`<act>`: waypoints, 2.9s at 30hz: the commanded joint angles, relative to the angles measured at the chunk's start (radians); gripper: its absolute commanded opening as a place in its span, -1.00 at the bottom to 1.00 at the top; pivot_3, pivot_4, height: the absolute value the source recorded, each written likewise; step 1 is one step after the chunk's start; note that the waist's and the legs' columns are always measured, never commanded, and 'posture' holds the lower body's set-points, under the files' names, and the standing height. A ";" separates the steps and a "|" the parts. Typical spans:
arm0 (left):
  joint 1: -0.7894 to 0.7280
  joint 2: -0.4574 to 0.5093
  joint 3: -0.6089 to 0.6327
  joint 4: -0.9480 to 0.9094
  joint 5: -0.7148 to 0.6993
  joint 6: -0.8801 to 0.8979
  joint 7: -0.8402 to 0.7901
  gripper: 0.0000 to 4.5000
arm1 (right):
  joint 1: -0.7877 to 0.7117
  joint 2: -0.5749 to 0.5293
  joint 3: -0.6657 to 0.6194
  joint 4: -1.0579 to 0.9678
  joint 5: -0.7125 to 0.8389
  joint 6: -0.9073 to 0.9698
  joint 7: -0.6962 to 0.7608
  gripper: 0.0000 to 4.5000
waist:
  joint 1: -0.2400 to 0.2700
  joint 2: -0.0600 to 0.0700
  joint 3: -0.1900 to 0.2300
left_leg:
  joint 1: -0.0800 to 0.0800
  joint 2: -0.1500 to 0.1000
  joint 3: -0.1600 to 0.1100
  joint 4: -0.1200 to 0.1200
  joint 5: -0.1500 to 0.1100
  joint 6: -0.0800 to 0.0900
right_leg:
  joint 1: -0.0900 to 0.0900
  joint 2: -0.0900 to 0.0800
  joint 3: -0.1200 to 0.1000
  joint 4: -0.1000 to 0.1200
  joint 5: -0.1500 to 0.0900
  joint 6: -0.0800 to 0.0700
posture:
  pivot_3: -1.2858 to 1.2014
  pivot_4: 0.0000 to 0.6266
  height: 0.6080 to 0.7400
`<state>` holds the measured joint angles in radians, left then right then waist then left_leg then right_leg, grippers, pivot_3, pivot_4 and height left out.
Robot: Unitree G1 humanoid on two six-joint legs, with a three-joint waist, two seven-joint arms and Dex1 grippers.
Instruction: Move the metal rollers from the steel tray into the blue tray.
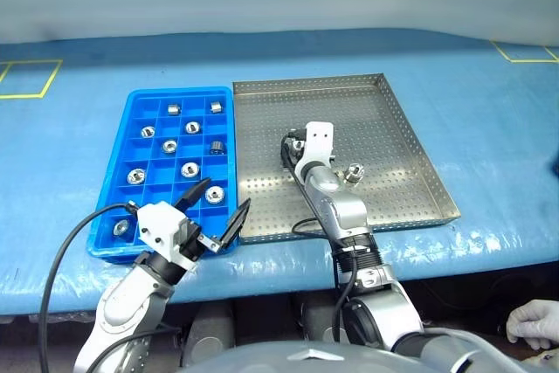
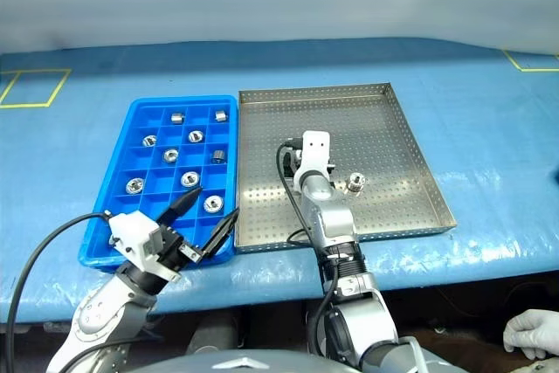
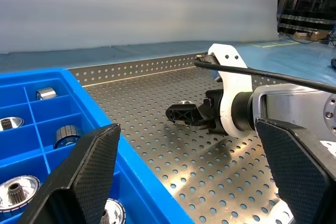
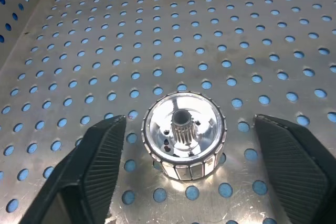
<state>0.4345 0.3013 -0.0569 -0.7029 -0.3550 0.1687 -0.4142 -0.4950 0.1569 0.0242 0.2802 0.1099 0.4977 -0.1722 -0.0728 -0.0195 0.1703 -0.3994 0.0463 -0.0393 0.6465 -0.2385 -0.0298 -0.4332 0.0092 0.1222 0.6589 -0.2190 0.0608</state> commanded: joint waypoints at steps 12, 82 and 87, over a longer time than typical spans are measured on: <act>0.015 -0.037 0.016 -0.025 0.040 -0.040 0.067 1.00 | -0.060 0.066 0.033 -0.088 0.051 0.060 0.079 -0.24 | 0.001 0.000 0.000 | 0.001 0.000 0.000 0.000 0.000 0.000 | 0.001 0.000 0.000 0.000 0.000 0.000 | 0.14 -0.52 1.00; 0.128 0.057 -0.010 -0.049 -0.042 -0.027 -0.016 1.00 | 0.099 -0.076 0.080 -0.615 0.090 0.284 0.280 0.98 | 0.074 0.002 0.002 | -0.012 0.001 0.001 0.000 -0.002 0.000 | -0.013 -0.001 -0.002 -0.001 -0.002 -0.002 | 0.06 -0.52 1.00; 0.037 0.071 -0.006 -0.014 -0.060 0.020 -0.038 1.00 | 0.176 -0.150 0.063 -0.702 0.037 0.320 0.224 0.98 | 0.018 0.002 0.001 | -0.012 0.001 0.001 0.001 -0.002 0.000 | -0.012 -0.001 -0.001 0.000 -0.001 -0.001 | 0.00 -0.52 1.00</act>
<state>0.4824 0.3644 -0.0609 -0.7120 -0.4017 0.1788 -0.4406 -0.3235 0.0097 0.0969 -0.3582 0.1607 0.8154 0.0674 -0.0547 -0.0177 0.1715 -0.4109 0.0469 -0.0382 0.6485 -0.2402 -0.0302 -0.4450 0.0087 0.1210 0.6598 -0.2199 0.0601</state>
